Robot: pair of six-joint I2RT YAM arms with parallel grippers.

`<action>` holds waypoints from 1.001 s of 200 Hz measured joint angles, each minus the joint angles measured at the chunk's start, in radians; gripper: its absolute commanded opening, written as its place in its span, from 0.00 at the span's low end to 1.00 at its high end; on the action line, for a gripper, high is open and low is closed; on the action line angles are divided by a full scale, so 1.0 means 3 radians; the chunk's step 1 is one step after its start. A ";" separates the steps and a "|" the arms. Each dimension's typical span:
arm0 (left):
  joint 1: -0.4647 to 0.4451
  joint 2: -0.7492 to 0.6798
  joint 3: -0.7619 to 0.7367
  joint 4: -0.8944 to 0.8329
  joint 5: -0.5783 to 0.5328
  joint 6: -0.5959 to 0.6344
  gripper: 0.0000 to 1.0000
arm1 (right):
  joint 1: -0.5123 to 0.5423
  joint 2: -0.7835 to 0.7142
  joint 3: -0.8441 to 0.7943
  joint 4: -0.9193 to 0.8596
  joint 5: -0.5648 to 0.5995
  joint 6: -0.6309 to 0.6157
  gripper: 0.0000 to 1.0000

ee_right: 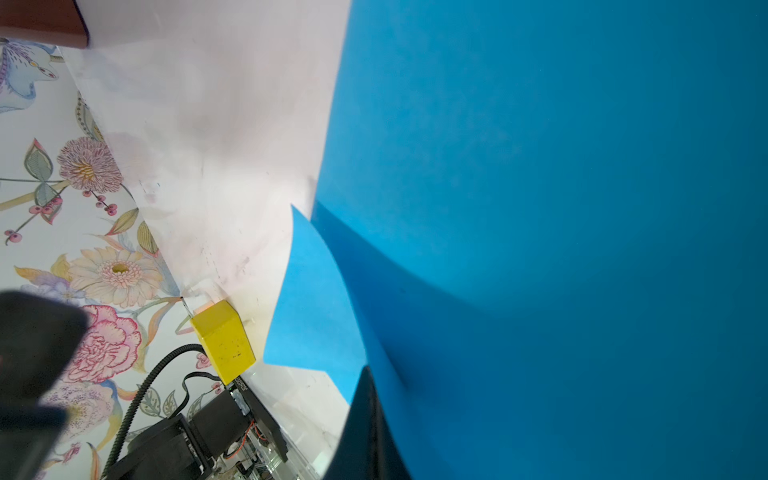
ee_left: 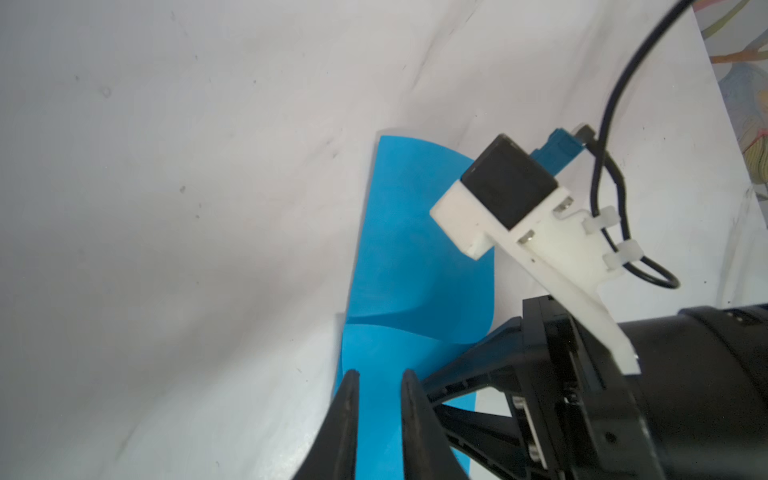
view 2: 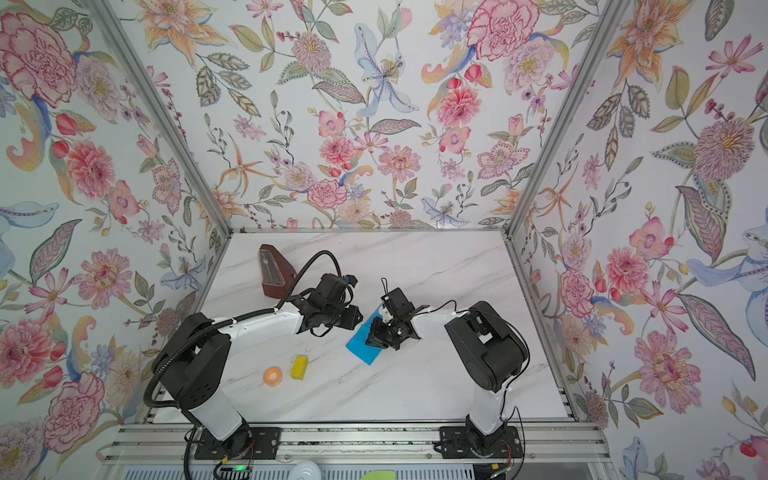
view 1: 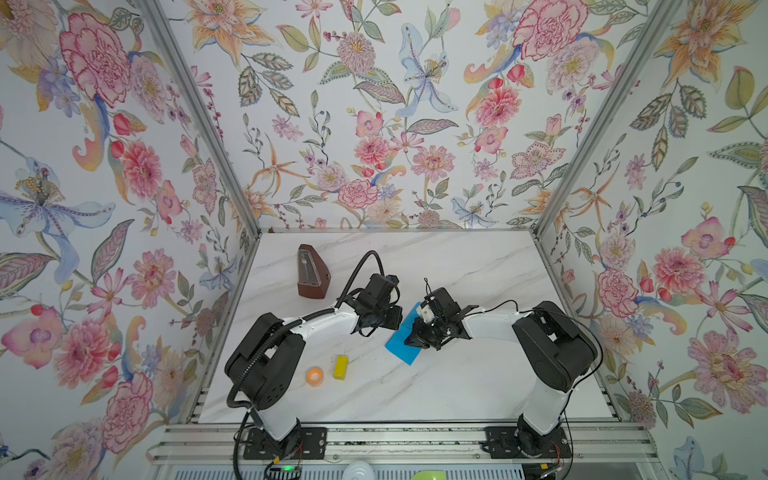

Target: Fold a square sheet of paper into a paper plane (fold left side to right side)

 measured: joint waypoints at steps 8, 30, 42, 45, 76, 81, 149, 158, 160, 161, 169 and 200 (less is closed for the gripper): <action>-0.0025 0.0000 -0.0050 0.0001 0.0013 -0.0056 0.16 | 0.0000 0.0000 -0.0001 0.0009 -0.0004 0.0013 0.00; -0.0118 0.0019 -0.0146 0.0005 0.0076 -0.0226 0.11 | 0.0000 0.0006 -0.0001 0.0023 -0.0006 0.0034 0.00; -0.0155 0.0052 -0.0155 0.0031 0.0086 -0.0294 0.09 | 0.0000 0.0006 -0.0001 0.0024 -0.0006 0.0038 0.00; -0.0160 0.0065 -0.0155 0.0047 0.0088 -0.0317 0.09 | 0.0000 0.0006 -0.0001 0.0025 -0.0006 0.0038 0.00; -0.0187 0.0169 -0.0155 0.0149 0.0118 -0.0401 0.05 | 0.0000 0.0013 -0.0001 0.0043 -0.0011 0.0038 0.00; -0.0187 0.0186 -0.0155 0.0155 0.0130 -0.0404 0.04 | 0.0000 0.0014 -0.0001 0.0046 -0.0013 0.0038 0.00; -0.0187 0.0319 -0.0198 0.0163 0.0141 -0.0425 0.00 | 0.0000 0.0017 -0.0001 0.0047 -0.0015 0.0047 0.00; -0.0187 0.0327 -0.0207 0.0153 0.0134 -0.0423 0.00 | 0.0000 0.0017 0.0000 0.0046 -0.0015 0.0047 0.00; -0.0187 0.0327 -0.0207 0.0153 0.0135 -0.0422 0.00 | 0.0000 0.0017 0.0000 0.0046 -0.0015 0.0047 0.00; -0.0187 0.0328 -0.0207 0.0153 0.0135 -0.0421 0.00 | 0.0000 0.0017 0.0000 0.0046 -0.0015 0.0047 0.00; -0.0187 0.0329 -0.0207 0.0154 0.0135 -0.0413 0.00 | 0.0000 0.0017 0.0000 0.0046 -0.0015 0.0047 0.00; -0.0187 0.0332 -0.0210 0.0156 0.0136 -0.0385 0.00 | 0.0000 0.0015 0.0024 0.0015 -0.0015 0.0034 0.06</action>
